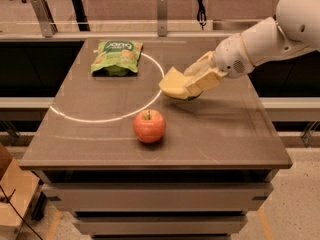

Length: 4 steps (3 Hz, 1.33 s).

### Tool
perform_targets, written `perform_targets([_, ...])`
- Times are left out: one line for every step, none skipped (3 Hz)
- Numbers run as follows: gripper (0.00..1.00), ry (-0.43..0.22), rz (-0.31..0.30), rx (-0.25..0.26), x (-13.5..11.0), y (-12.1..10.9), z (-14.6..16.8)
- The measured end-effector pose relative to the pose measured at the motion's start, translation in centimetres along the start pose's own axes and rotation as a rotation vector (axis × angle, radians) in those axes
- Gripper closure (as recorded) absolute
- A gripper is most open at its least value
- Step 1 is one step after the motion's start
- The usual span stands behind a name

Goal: Move sponge near apple

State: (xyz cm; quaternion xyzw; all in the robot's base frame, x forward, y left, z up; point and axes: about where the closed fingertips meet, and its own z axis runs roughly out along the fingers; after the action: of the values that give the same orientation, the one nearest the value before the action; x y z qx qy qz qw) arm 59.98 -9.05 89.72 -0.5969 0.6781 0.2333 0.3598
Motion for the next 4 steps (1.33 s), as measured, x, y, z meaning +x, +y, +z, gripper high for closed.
perform_targets([0.58, 0.016, 0.038, -0.020, 1.6, 1.9, 1.2])
perform_targets([0.36, 0.022, 0.070, -0.049, 2.5, 3.8, 2.2])
perform_targets([0.12, 0.016, 0.089, -0.076, 2.6, 5.7, 2.8])
perform_targets([0.00, 0.006, 0.106, -0.090, 2.4, 7.3, 3.0])
